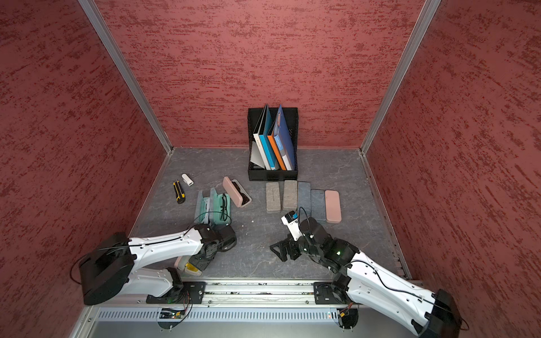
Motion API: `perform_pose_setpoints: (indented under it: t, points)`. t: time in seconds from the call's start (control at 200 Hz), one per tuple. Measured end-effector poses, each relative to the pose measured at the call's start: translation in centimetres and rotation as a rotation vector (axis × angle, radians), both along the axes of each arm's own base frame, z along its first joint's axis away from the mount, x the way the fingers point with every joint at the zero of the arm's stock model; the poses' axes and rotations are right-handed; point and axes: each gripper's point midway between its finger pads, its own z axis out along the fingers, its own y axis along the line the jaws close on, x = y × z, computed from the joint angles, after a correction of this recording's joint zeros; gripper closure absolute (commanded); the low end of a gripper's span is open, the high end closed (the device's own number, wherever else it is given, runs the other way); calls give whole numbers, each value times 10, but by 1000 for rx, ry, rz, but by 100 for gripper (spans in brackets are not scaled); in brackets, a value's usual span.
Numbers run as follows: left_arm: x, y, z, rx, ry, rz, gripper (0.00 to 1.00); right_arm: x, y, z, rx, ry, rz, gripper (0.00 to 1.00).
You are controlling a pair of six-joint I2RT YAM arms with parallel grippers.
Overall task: Close the glasses case
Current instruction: Move the glasses case to the center of the board.
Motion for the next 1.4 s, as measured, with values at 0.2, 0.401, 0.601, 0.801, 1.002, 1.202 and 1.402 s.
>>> perform_pose_setpoints:
  t: [0.2, 0.401, 0.601, 0.801, 1.002, 1.202, 1.402]
  points:
    - [15, -69, 0, -66, -17, -51, 100, -1, -5, -5, -6, 9, -20, 2]
    - [33, -115, -2, -65, -7, -88, 100, -4, -13, -5, -3, 10, -46, 2]
    - [53, -153, -1, -76, -11, -147, 100, -4, -23, 5, 23, -12, -95, 2]
    - [78, -203, 2, -145, -45, -240, 100, -4, -36, 2, 23, 9, -170, 2]
    - [80, -216, 5, -175, -61, -320, 98, -5, -48, 3, 41, 40, -249, 2]
    - [80, -214, 43, -223, -131, -401, 62, -6, -54, -1, 42, 69, -292, 3]
    - [70, -223, 95, -306, -242, -485, 51, -7, -55, -23, -6, 115, -303, 3]
